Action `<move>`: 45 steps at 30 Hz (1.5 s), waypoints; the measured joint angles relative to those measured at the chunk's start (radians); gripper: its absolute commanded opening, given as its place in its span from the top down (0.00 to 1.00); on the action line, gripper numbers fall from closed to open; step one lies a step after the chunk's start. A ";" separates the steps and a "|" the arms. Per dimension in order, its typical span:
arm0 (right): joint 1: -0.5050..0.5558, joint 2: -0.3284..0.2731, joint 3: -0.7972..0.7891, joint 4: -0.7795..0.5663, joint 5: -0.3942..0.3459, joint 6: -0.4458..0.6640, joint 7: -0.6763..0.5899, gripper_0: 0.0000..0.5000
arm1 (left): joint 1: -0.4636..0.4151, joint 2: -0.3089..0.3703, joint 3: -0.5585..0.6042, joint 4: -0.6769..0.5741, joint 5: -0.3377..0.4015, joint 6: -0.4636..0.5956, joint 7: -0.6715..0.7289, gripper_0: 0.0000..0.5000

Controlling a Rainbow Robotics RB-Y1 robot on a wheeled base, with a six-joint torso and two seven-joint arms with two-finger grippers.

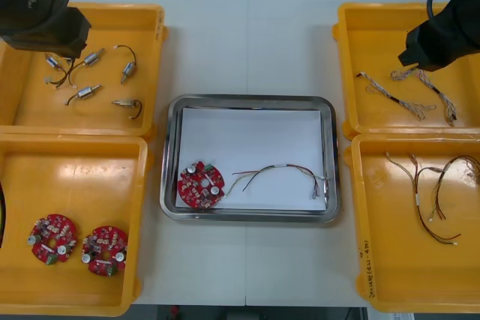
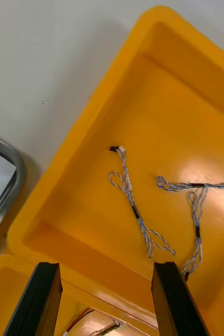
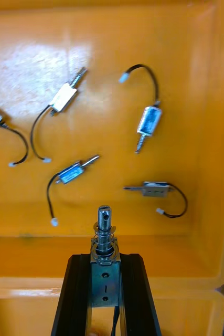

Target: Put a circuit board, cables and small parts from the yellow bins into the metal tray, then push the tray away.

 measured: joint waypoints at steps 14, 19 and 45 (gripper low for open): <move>0.000 -0.067 -0.198 0.168 0.035 0.000 0.000 0.00 | 0.000 -0.145 -0.105 -0.129 0.002 0.002 0.255 1.00; -0.001 -0.105 -0.212 0.221 0.060 0.000 0.001 0.00 | 0.000 -0.180 -0.188 -0.136 0.001 0.002 0.375 1.00; -0.037 -0.146 -0.235 0.547 0.099 -0.071 0.072 0.00 | 0.015 -0.259 -0.448 0.022 -0.057 -0.197 0.375 1.00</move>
